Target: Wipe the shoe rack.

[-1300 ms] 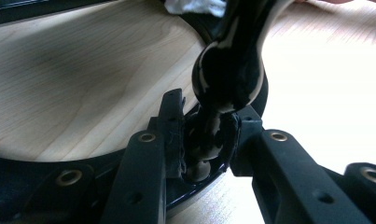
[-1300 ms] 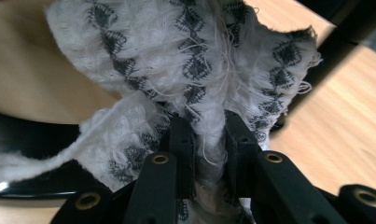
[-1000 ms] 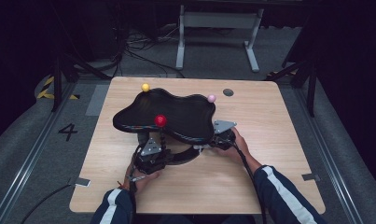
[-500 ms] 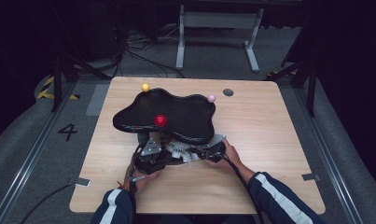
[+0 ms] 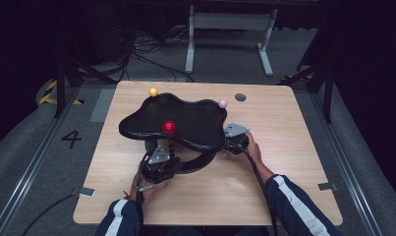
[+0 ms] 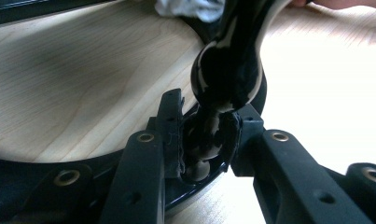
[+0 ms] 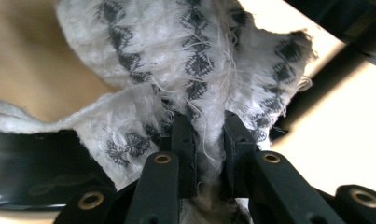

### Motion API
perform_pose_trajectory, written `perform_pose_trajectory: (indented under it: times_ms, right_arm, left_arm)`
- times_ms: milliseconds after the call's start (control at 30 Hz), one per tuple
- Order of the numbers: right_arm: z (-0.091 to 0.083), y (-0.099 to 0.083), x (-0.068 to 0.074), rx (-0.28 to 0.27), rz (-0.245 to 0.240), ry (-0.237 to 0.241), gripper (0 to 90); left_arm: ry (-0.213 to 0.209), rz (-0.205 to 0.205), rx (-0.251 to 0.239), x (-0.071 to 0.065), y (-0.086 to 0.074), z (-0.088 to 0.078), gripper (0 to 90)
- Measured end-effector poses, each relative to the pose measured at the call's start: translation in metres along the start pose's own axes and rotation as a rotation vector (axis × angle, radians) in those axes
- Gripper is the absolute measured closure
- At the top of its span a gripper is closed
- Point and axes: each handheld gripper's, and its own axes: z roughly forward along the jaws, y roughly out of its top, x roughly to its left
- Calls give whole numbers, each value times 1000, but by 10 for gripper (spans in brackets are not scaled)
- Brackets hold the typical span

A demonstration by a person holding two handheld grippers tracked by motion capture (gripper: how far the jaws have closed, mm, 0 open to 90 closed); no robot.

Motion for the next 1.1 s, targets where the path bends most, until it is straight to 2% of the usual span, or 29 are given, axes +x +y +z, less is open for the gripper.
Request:
perform_pose_trajectory:
  times_ms: [67,100,133,167,333,367,467,533,600,667,833,867,967,1033,1100]
  right_arm:
    - [1,-2,-6,-1,11,-17,782]
    - [1,-3,-10,4,38,-15,781]
    - [1,-3,-13,8,45,-27,781]
    - [3,-5,-15,25,32,-61,777]
    - [4,-9,-24,35,47,-107,766]
    - [1,-10,-29,8,61,-126,766]
    - [-5,-8,-32,-16,63,-144,771]
    - [-10,-5,-33,-51,80,-150,773]
    - [-11,-4,-33,-64,88,-151,774]
    - [-11,-3,-31,-60,78,-137,773]
    - [-2,-1,-19,-25,67,-45,768]
    - [0,-1,-17,-13,59,-17,768]
    - [2,0,-8,-2,24,11,767]
    - [1,2,-3,-5,10,62,767]
    - [0,3,0,-1,3,67,768]
  left_arm:
    - [-2,-2,3,0,0,0,712]
    - [-2,-4,3,0,0,0,712]
    - [-1,-5,5,0,0,0,712]
    - [-3,-4,1,0,0,0,712]
    - [-1,-4,-2,0,0,0,712]
    - [-2,-6,-1,0,0,0,711]
    - [-2,4,14,0,0,-1,709]
    - [-7,1,7,0,0,-1,709]
    - [-8,2,-2,0,0,0,709]
    - [-8,2,-2,0,0,0,709]
    - [-4,7,1,1,0,0,709]
    - [-3,6,4,1,0,0,709]
    - [-4,7,8,1,0,-1,710]
    - [-7,8,9,1,0,0,711]
    - [-6,2,14,0,0,-1,711]
